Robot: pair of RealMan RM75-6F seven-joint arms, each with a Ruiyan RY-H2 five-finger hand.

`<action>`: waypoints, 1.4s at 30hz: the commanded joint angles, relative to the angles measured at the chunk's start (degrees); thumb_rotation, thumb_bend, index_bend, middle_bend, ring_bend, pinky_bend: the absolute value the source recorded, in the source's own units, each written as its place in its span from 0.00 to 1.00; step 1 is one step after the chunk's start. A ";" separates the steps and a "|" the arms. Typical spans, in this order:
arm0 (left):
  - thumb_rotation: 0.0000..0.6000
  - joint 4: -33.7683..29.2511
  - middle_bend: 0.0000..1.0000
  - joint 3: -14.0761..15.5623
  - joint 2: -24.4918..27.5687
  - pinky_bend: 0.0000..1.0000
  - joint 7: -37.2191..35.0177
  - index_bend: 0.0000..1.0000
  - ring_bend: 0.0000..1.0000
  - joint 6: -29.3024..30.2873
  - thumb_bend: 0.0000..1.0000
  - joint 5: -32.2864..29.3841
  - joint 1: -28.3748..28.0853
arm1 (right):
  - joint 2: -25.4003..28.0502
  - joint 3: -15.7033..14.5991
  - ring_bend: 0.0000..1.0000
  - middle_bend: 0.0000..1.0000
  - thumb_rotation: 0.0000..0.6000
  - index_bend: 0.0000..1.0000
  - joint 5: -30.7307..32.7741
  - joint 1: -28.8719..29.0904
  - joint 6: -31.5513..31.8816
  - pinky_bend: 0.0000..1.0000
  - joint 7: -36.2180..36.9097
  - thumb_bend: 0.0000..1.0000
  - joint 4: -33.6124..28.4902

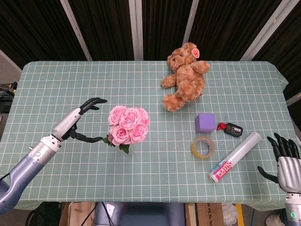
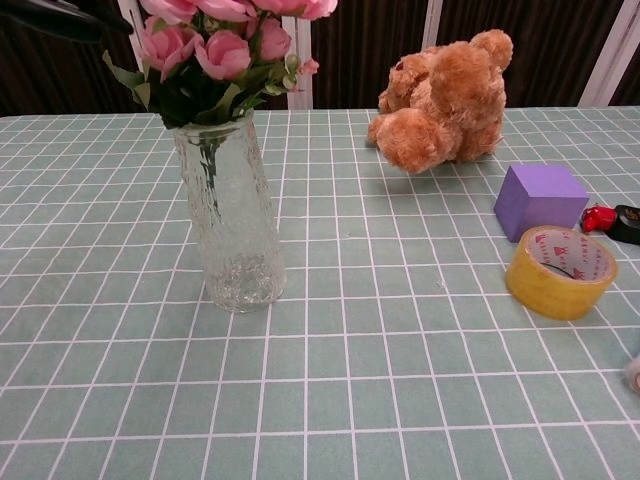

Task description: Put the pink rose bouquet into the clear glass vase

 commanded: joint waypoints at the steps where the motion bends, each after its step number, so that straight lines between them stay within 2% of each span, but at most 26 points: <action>1: 1.00 2.94 0.12 1.18 2.28 0.17 13.42 0.16 0.04 5.64 0.17 -0.96 3.52 | -0.03 -0.03 0.09 0.08 1.00 0.13 -0.05 0.02 -0.02 0.00 -0.10 0.20 -0.08; 6: 1.00 2.39 0.15 3.10 3.72 0.16 33.54 0.19 0.04 12.42 0.19 -5.14 7.70 | -0.06 -0.11 0.09 0.08 1.00 0.13 -0.44 0.04 0.15 0.00 -0.21 0.20 -0.21; 8: 1.00 1.01 0.14 5.00 3.96 0.15 43.58 0.19 0.04 16.58 0.19 -6.63 10.54 | -0.13 -0.16 0.09 0.08 1.00 0.13 -0.52 0.08 0.11 0.00 -0.41 0.20 -0.19; 11: 1.00 -0.44 0.12 7.76 1.87 0.12 54.55 0.19 0.04 23.23 0.19 -7.78 14.77 | -0.28 -0.30 0.09 0.08 1.00 0.13 -0.68 0.21 -0.13 0.00 -0.76 0.20 -0.14; 13: 1.00 -0.59 0.10 9.30 -0.43 0.10 58.10 0.18 0.04 26.88 0.19 -8.38 17.38 | -0.38 -0.37 0.09 0.08 1.00 0.13 -1.00 0.32 -0.13 0.00 -0.92 0.21 -0.05; 15: 1.00 -0.09 0.08 10.81 -3.07 0.08 58.05 0.16 0.04 29.33 0.19 -9.38 20.08 | -0.53 -0.52 0.09 0.08 1.00 0.13 -1.70 0.47 -0.01 0.00 -1.04 0.21 0.24; 18: 1.00 2.32 0.07 11.59 -5.60 0.07 57.02 0.15 0.04 30.85 0.19 -10.06 22.01 | -0.80 -0.70 0.09 0.08 1.00 0.13 -2.93 0.64 0.43 0.00 -0.72 0.21 0.92; 26: 1.00 8.15 0.07 11.43 -10.68 0.07 53.52 0.15 0.04 32.77 0.19 -7.88 23.60 | -1.75 -1.27 0.09 0.08 1.00 0.13 -6.07 1.14 1.51 0.00 -0.50 0.20 2.86; 35: 1.00 11.82 0.07 11.24 -12.84 0.07 50.52 0.15 0.04 32.80 0.19 -5.61 24.14 | -1.97 -1.72 0.09 0.08 1.00 0.13 -6.86 1.18 1.72 0.00 -1.60 0.20 2.67; 42: 1.00 13.64 0.07 10.66 -13.24 0.07 48.18 0.15 0.04 35.13 0.19 -3.22 25.26 | -1.97 -1.96 0.09 0.08 1.00 0.13 -7.82 1.19 2.29 0.00 -1.98 0.21 2.03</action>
